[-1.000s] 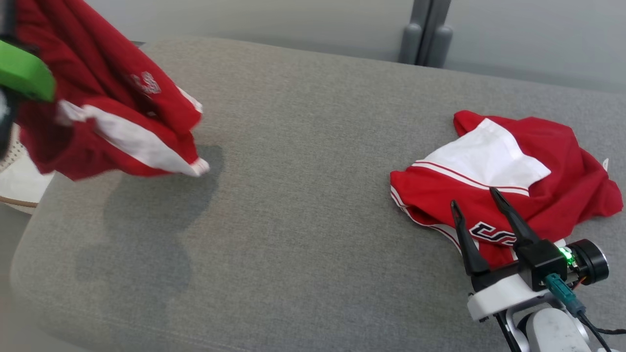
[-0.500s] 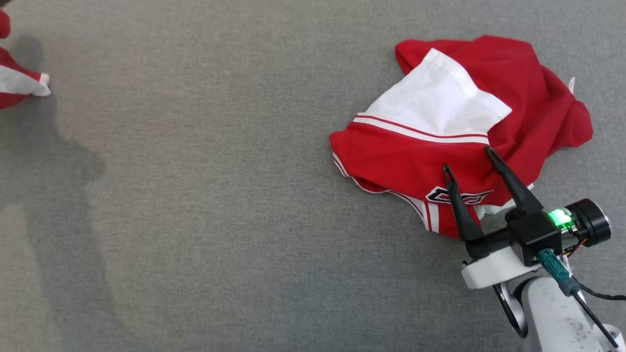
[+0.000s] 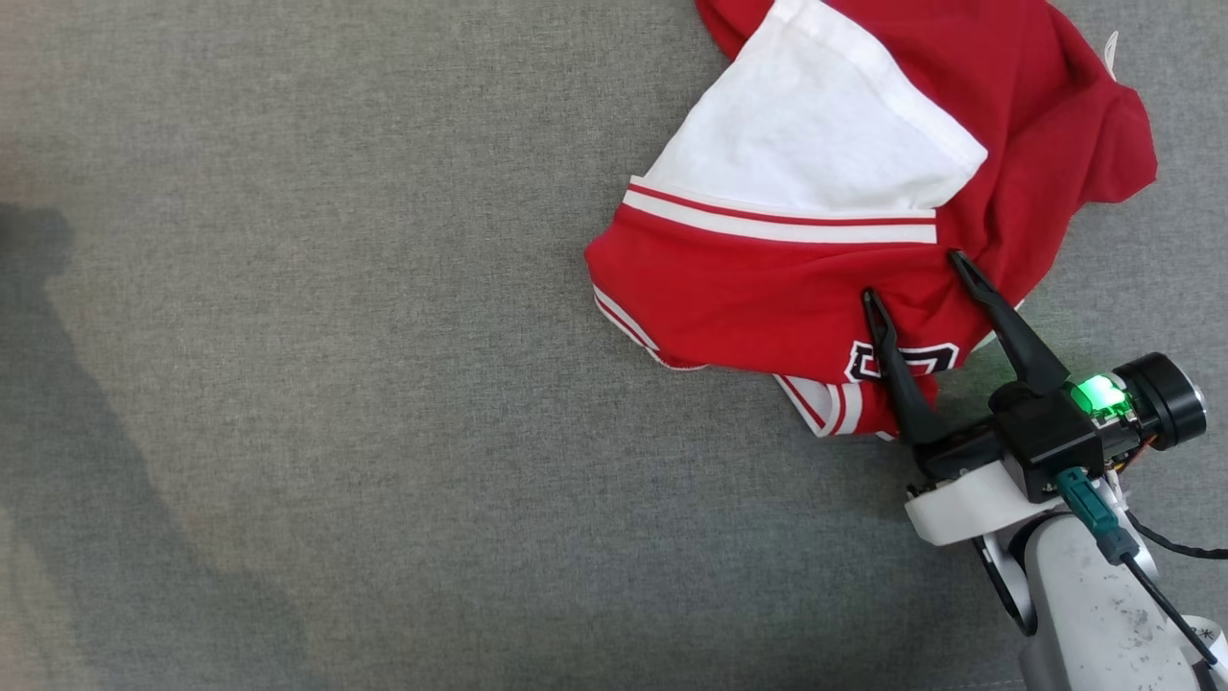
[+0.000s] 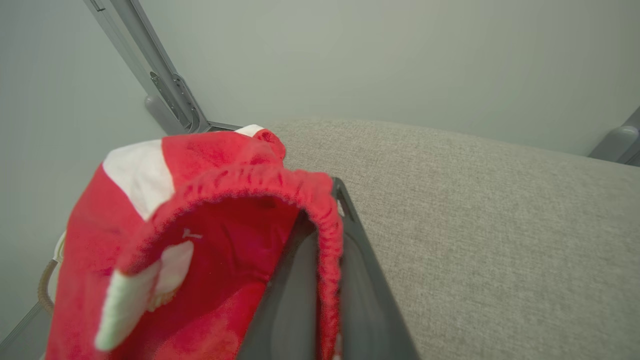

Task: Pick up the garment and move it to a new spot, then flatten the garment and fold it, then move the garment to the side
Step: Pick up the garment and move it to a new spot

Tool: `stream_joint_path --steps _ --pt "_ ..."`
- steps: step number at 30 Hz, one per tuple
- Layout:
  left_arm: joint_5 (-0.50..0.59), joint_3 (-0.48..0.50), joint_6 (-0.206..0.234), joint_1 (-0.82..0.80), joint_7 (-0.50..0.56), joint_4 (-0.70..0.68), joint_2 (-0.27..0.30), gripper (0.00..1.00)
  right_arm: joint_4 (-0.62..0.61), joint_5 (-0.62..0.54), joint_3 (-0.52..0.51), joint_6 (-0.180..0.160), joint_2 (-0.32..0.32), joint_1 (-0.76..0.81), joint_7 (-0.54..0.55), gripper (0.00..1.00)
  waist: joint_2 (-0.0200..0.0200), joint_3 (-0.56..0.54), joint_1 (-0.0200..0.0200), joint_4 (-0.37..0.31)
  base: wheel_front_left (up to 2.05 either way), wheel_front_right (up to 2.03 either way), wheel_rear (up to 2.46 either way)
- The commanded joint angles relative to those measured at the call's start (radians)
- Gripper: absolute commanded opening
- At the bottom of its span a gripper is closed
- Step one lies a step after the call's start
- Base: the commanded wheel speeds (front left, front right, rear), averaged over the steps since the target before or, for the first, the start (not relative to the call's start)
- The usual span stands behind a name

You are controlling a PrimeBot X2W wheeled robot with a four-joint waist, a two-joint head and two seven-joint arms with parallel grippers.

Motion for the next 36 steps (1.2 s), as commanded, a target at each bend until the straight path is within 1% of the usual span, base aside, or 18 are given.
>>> stream_joint_path --steps 1,2,6,9,14,17,19,25,28,31,34,36 --pt "-0.009 0.009 -0.014 0.017 -0.003 0.008 -0.008 0.74 0.001 -0.008 -0.004 -0.001 -0.003 -0.011 0.0 1.0 0.0 0.016 -0.0001 -0.009 0.0 0.0 0.0" --pt "-0.01 0.014 -0.024 0.02 -0.003 0.011 -0.011 1.0 0.001 -0.008 -0.006 -0.001 -0.003 -0.013 0.0 1.0 0.0 0.014 -0.0001 -0.005 0.0 0.0 0.0" --pt "-0.024 0.028 -0.068 0.039 -0.003 0.024 -0.035 1.0 0.009 0.0 -0.001 -0.001 0.002 -0.017 0.0 1.0 0.0 -0.001 -0.0001 0.006 0.0 0.0 0.0" --pt "-0.027 0.037 -0.088 0.069 -0.003 0.014 -0.046 1.0 0.016 0.007 0.003 -0.001 0.005 -0.019 0.0 1.0 0.0 -0.018 -0.0001 0.012 0.0 0.0 0.0" --pt "-0.019 0.064 -0.112 0.146 -0.002 -0.053 -0.067 1.0 0.023 0.021 -0.003 -0.001 0.01 -0.018 0.0 1.0 0.0 -0.058 -0.0001 0.018 0.0 0.0 0.0" --pt "0.016 0.081 -0.114 0.211 -0.002 -0.126 -0.071 1.0 0.027 0.028 -0.011 -0.001 0.013 -0.011 0.0 1.0 0.0 -0.084 -0.0001 0.024 0.0 0.0 0.0" --pt "0.043 0.096 -0.106 0.26 -0.002 -0.186 -0.08 1.0 0.03 0.033 -0.019 -0.001 0.014 -0.003 0.0 1.0 0.0 -0.108 -0.0001 0.026 0.0 0.0 0.0" --pt "0.161 0.122 -0.079 0.406 -0.002 -0.388 -0.126 1.0 0.042 0.068 -0.044 -0.001 0.015 0.021 0.0 1.0 0.0 -0.196 -0.0001 0.031 0.0 0.0 0.0" --pt "0.211 0.131 -0.069 0.487 -0.002 -0.497 -0.174 1.0 0.053 0.091 -0.057 -0.001 0.015 0.044 0.0 1.0 0.0 -0.255 -0.0001 0.028 0.0 0.0 0.0" --pt "0.251 0.135 -0.07 0.559 -0.001 -0.583 -0.212 1.0 0.063 0.113 -0.068 -0.001 0.015 0.066 0.0 1.0 0.0 -0.316 -0.0001 0.022 0.0 0.0 0.0" --pt "0.275 0.14 -0.073 0.641 -0.001 -0.667 -0.271 1.0 0.068 0.135 -0.081 -0.001 0.015 0.092 0.0 1.0 0.0 -0.37 -0.0001 0.014 0.0 0.0 0.0" --pt "0.292 0.136 -0.078 0.694 -0.001 -0.706 -0.295 1.0 0.076 0.148 -0.087 -0.001 0.015 0.11 0.0 1.0 0.0 -0.405 -0.0001 0.008 0.0 0.0 0.0"
